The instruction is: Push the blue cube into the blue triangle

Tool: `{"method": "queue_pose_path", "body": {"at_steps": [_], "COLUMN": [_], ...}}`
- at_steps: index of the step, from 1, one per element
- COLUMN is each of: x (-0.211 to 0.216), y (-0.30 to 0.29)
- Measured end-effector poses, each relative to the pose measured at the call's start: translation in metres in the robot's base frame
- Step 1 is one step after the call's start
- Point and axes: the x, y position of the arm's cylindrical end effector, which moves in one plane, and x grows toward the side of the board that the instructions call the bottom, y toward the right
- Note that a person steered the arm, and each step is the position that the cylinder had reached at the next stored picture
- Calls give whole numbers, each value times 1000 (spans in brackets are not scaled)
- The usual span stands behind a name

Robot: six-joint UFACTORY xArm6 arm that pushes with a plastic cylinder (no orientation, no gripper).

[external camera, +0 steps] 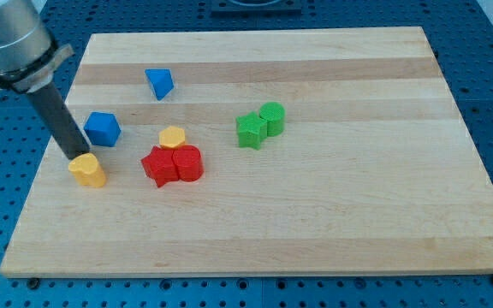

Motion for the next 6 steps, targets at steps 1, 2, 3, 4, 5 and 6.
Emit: {"method": "queue_pose_path", "body": {"at_steps": [1,2,3,4,5,6], "x": [-8,-30,-48,-61,-73,-88], "y": [9,9,9,11,23,40]}}
